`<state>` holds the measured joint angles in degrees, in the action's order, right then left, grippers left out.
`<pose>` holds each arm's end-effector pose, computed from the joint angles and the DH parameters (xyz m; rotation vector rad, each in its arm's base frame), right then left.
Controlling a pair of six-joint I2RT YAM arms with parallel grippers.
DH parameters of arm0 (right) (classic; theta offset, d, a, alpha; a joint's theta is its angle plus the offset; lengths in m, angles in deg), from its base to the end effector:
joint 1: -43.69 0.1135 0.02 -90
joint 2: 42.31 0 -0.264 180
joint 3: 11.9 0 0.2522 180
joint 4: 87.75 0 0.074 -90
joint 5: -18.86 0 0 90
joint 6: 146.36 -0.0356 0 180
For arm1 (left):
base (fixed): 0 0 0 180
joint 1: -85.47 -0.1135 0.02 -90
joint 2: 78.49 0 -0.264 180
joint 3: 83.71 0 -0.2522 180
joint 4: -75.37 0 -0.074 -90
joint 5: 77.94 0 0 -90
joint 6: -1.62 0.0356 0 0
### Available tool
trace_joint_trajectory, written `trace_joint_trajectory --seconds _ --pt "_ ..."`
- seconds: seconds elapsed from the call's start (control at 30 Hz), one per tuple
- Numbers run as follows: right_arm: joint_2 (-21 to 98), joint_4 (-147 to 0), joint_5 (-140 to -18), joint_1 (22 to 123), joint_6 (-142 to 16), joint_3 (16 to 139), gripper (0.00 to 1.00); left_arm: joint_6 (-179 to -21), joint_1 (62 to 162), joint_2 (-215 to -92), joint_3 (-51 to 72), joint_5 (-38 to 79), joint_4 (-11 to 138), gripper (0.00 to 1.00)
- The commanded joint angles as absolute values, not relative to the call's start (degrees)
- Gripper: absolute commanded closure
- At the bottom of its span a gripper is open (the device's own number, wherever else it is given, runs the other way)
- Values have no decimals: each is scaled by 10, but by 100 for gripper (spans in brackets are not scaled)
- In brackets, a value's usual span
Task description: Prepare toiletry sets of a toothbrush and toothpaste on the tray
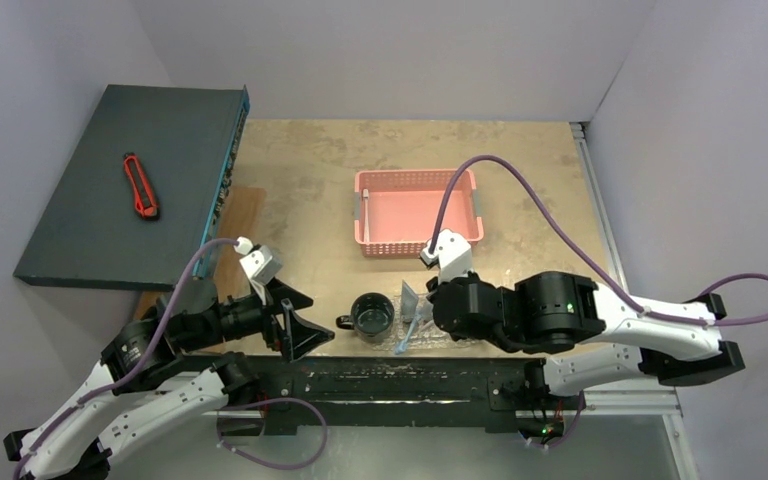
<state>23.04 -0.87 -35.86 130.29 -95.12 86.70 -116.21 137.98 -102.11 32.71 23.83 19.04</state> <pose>0.0313 0.1804 0.4087 -0.7125 2.1986 0.3354 0.0404 -0.0646 0.3506 0.5817 1.9325 -1.1300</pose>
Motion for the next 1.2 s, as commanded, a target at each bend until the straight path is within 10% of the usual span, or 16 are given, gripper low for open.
trace_joint_trajectory --seconds 0.0,1.17 --pt "210 -30 -307 1307 -984 835 100 -1153 1378 -1016 335 238 201 0" --pt "137 -170 -262 1307 -1051 631 100 -1150 1378 -1024 344 232 201 0"
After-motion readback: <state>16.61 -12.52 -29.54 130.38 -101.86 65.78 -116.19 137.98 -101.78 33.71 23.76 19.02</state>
